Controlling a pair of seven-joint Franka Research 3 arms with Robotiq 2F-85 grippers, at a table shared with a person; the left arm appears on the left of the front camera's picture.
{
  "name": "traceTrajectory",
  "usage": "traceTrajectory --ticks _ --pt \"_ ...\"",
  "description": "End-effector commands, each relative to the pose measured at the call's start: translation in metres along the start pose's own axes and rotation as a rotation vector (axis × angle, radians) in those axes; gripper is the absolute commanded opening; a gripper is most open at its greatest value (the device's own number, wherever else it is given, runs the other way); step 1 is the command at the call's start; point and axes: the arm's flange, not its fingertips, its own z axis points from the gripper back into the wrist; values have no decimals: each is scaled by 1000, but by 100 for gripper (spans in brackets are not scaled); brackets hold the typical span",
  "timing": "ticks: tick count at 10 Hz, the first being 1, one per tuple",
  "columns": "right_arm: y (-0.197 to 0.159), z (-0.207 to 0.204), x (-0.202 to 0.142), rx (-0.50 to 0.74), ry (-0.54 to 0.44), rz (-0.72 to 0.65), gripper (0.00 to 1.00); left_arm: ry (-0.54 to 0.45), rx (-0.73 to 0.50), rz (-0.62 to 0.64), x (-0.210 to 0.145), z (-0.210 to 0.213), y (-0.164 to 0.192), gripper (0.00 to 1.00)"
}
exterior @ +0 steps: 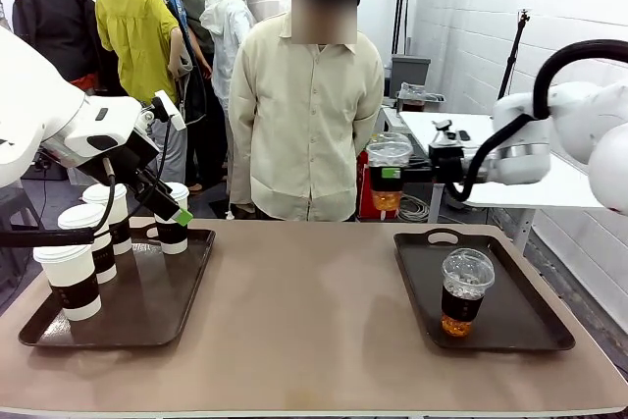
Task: Distribute the coffee onto the tray.
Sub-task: Pick up another iced Americano from the middle of the table and place it on the right Handle tray.
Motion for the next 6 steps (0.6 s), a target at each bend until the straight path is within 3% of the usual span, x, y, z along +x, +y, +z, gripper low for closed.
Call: traceTrajectory --ticks 1,6 --pt "27 27 -3 -21 -56 46 46 4 -3 -1 -1 1 0 100" --pt "49 97 -63 -32 -3 102 46 4 -3 -1 -1 1 0 100"
